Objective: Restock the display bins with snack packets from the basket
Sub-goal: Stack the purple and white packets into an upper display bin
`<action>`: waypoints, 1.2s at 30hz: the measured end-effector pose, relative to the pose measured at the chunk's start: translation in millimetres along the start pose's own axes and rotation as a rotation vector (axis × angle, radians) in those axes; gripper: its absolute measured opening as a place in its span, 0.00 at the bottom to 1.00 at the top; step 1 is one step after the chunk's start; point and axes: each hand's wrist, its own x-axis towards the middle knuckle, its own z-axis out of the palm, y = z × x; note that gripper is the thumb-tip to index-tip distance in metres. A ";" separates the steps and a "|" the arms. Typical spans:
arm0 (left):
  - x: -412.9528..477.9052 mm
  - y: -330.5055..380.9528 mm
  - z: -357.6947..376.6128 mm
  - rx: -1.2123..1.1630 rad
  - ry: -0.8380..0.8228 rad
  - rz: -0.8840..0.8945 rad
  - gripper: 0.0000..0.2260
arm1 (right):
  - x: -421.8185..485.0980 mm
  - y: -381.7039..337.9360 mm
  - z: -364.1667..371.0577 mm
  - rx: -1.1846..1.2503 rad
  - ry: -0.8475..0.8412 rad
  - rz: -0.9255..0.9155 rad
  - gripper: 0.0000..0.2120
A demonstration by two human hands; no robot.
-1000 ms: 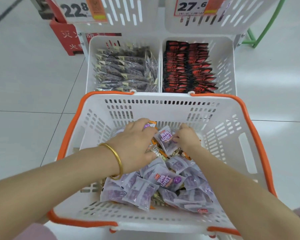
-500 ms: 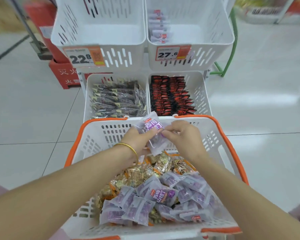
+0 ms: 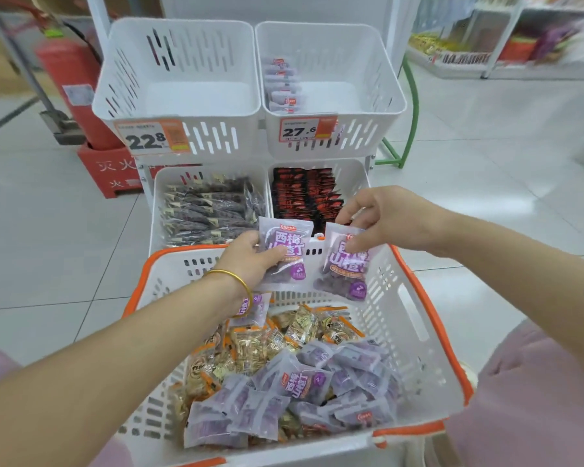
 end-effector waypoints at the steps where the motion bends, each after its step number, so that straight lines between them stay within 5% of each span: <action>1: 2.1 0.9 -0.7 0.045 0.005 0.022 0.07 | 0.2 -0.8 -2.3 0.066 -0.022 -0.004 0.13; 8: -5.5 23.0 8.1 -0.202 -0.148 -0.014 0.15 | 15.8 -9.0 7.4 0.212 0.003 -0.066 0.10; 12: -7.5 23.4 6.2 -0.074 -0.307 0.043 0.32 | 22.0 -13.1 16.1 0.274 0.014 -0.132 0.08; 18: -3.3 13.7 0.1 -0.026 -0.278 0.113 0.28 | 28.3 -16.4 17.8 -0.090 0.206 -0.254 0.13; 22: 7.8 22.1 -3.3 0.053 -0.297 0.189 0.27 | 33.9 -11.0 2.8 0.136 -0.139 -0.083 0.34; 27: 50.3 69.8 -1.8 0.161 -0.324 0.311 0.50 | 61.6 -13.7 -42.4 0.261 -0.305 -0.105 0.29; 33: 124.6 144.8 16.3 0.410 -0.043 0.569 0.47 | 118.8 -26.0 -109.7 0.307 0.113 -0.235 0.21; 36: 172.5 156.1 6.9 0.846 0.232 0.701 0.42 | 165.3 -25.0 -142.9 0.184 0.438 -0.272 0.22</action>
